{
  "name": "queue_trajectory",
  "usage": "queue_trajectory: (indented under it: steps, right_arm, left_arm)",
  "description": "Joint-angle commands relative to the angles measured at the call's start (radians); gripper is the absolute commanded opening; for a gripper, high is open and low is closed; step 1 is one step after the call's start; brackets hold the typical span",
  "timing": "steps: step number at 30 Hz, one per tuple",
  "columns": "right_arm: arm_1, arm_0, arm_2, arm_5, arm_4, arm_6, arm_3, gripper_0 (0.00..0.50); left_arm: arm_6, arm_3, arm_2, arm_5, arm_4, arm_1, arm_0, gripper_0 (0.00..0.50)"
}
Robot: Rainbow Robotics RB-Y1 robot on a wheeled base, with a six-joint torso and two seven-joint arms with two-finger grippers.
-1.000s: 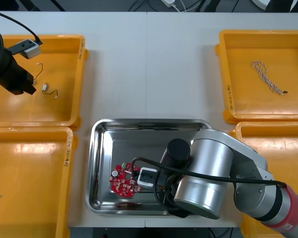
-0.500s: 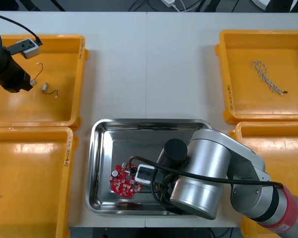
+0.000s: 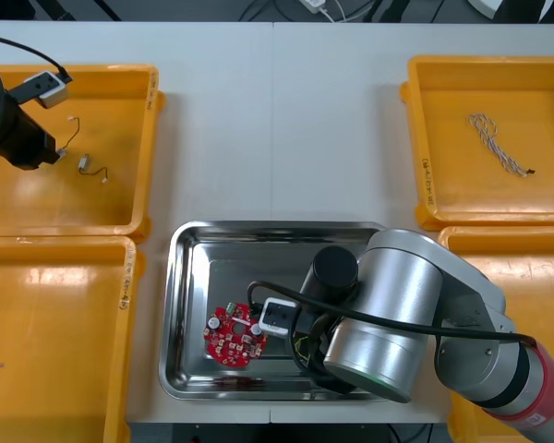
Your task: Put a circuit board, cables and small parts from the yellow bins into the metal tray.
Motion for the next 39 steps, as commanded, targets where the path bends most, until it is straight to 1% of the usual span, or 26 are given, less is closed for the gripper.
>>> queue_trajectory:
  steps: [1,8,12,14,15,17,22,23,24,27,31,34,39]
  right_arm:
    - [0.013,-0.009,-0.067,0.024,-0.009,0.025,-0.053,0.500]
    - [0.004,-0.047,-0.153,0.024,-0.038,0.019,-0.090,0.500]
    - [-0.002,-0.085,-0.234,0.024,-0.110,0.014,-0.093,0.500]
    - [-0.010,-0.105,-0.289,0.024,-0.164,0.011,-0.093,0.500]
    - [-0.015,-0.110,-0.303,0.024,-0.178,0.010,-0.093,0.500]
    - [-0.034,-0.133,-0.352,0.024,-0.230,0.005,-0.093,0.500]
    - [-0.097,-0.167,-0.439,0.024,-0.308,-0.009,-0.091,0.500]
    - [-0.097,-0.167,-0.439,0.024,-0.308,-0.009,-0.091,0.500]
    - [-0.122,-0.177,-0.478,0.024,-0.337,-0.015,-0.093,0.500]
    - [-0.169,-0.191,-0.539,0.024,-0.382,-0.026,-0.091,0.500]
    - [-0.211,-0.207,-0.607,0.024,-0.440,-0.035,-0.067,0.500]
    - [-0.225,-0.220,-0.651,0.024,-0.458,-0.044,-0.045,0.500]
    - [-0.249,-0.251,-0.717,0.024,-0.440,-0.058,-0.004,0.500]
  left_arm:
    - [-0.150,0.003,-0.040,-0.037,0.004,0.041,-0.048,0.468]
    - [-0.143,0.024,-0.049,-0.063,0.004,0.025,-0.048,0.466]
    - [-0.144,0.057,-0.056,-0.105,0.002,0.011,-0.048,0.468]
    - [-0.143,0.070,-0.069,-0.132,-0.001,0.008,-0.048,0.467]
    - [-0.144,0.074,-0.070,-0.138,0.001,0.008,-0.048,0.467]
    - [-0.144,0.080,-0.075,-0.158,0.004,0.003,-0.048,0.468]
    - [-0.141,0.083,-0.075,-0.161,0.008,-0.003,-0.048,0.467]
    - [-0.141,0.083,-0.075,-0.161,0.008,-0.003,-0.048,0.467]
    - [-0.138,0.083,-0.075,-0.163,0.014,-0.006,-0.048,0.467]
    - [-0.135,0.083,-0.075,-0.168,0.021,-0.008,-0.048,0.468]
    - [-0.130,0.087,-0.076,-0.175,0.022,-0.015,-0.048,0.466]
    - [-0.129,0.095,-0.078,-0.184,0.024,-0.018,-0.048,0.468]
    - [-0.129,0.109,-0.078,-0.192,0.028,-0.025,-0.048,0.468]
